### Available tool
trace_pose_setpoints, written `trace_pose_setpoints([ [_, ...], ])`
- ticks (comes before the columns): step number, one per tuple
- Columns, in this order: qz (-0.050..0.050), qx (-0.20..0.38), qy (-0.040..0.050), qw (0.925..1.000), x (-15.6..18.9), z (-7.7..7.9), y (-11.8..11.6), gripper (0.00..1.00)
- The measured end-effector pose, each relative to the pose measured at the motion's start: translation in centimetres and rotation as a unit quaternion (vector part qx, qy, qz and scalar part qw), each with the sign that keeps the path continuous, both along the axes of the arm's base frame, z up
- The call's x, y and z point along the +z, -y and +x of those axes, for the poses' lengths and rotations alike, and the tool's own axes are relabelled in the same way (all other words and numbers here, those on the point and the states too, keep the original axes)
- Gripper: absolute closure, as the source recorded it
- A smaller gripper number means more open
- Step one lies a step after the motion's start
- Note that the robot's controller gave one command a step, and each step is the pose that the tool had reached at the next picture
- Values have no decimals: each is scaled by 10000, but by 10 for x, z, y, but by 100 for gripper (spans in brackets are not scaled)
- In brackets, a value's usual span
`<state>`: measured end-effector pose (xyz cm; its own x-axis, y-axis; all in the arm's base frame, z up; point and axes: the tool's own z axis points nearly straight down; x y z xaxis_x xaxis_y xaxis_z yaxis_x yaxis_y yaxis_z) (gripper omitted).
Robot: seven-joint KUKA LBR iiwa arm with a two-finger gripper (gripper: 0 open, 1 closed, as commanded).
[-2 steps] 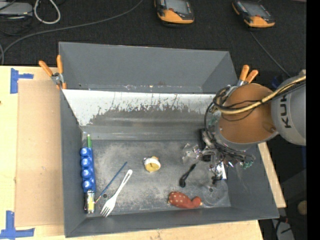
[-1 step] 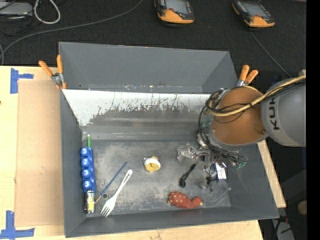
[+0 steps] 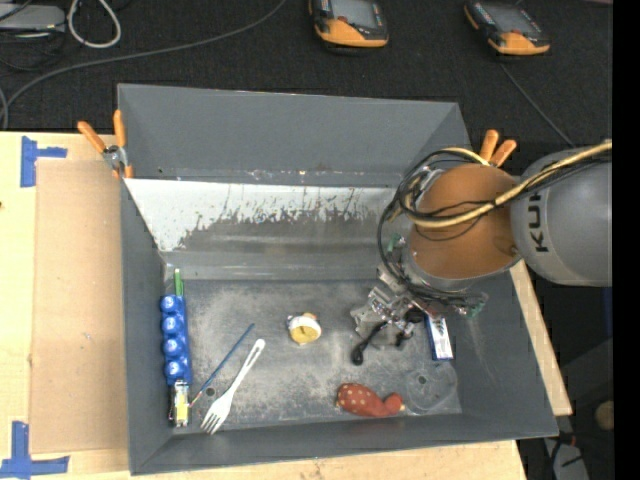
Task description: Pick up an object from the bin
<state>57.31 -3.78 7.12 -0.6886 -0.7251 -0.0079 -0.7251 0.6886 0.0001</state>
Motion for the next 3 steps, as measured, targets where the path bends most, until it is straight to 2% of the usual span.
trace_pose_setpoints([
  [1,0,-4,0,10000,0,0,0,100],
  [2,3,-8,-26,10000,9,-2,0,100],
  [3,5,-17,-13,10000,24,-1,-1,100],
])
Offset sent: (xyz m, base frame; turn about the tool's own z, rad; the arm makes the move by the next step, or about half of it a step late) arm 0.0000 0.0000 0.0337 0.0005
